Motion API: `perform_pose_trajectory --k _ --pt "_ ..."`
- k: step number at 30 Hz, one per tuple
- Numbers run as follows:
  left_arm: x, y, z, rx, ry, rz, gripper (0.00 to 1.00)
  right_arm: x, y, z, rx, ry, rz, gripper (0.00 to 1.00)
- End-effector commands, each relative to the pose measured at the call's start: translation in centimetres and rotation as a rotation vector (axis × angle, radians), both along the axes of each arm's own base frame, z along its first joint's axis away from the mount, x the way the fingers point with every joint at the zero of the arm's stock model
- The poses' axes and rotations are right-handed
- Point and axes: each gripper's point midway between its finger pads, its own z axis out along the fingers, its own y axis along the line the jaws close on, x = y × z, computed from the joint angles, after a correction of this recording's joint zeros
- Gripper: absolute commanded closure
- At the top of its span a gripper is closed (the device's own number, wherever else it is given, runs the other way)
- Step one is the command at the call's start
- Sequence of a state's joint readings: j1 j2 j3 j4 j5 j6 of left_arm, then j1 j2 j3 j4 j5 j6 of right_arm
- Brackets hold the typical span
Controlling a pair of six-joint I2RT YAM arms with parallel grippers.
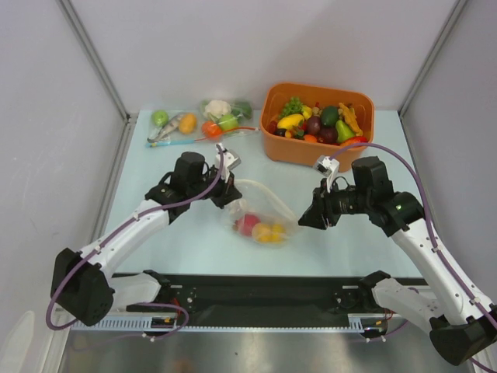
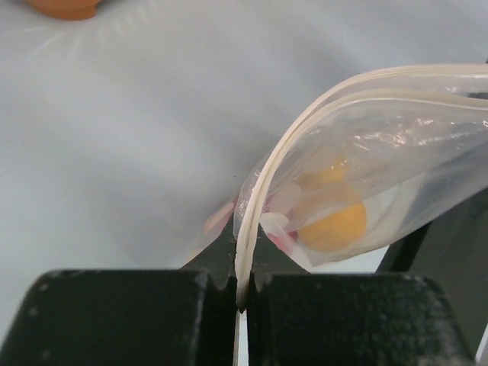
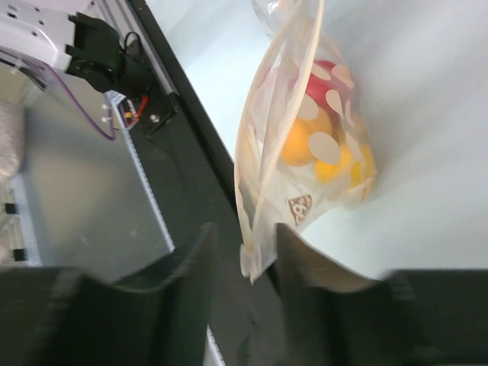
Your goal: Open the zip-top bag and remove the fake food
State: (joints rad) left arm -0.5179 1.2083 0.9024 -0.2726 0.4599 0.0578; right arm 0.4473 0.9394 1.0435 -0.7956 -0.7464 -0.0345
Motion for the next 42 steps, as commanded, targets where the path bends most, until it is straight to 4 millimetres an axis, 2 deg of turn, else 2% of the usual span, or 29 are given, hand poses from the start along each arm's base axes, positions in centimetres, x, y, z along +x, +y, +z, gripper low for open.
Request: perform_pose_trajectory --k 1,3,6,12,18,33,42 --pt "-1.4 -1.3 3.1 -0.095 -0.124 -0.161 1.0 0.5 0.2 2.2 0.034 -0.063 -0.002 0.53" --pt "-2.0 -1.3 3.0 -0.099 -0.123 -0.184 1.0 0.9 0.4 2.9 0.044 -0.084 -0.002 0.44" --pt "-2.9 -1.3 3.1 -0.113 -0.119 -0.21 1.0 2.0 0.7 3.5 0.055 -0.109 -0.014 0.4" --pt "-3.9 -1.0 2.7 -0.118 -0.102 -0.22 1.0 4.9 1.8 3.4 0.066 -0.131 -0.044 0.39" --pt "-4.2 -0.8 2.6 -0.123 -0.097 -0.211 1.0 6.3 2.5 2.4 0.063 -0.121 -0.04 0.39" --pt "-4.3 -0.9 2.6 -0.13 -0.094 -0.207 1.0 5.7 4.3 -0.1 0.025 -0.094 0.006 0.39" --pt "-4.4 -1.0 2.7 -0.137 -0.091 -0.206 1.0 6.8 5.4 -1.5 0.021 -0.091 0.014 0.39"
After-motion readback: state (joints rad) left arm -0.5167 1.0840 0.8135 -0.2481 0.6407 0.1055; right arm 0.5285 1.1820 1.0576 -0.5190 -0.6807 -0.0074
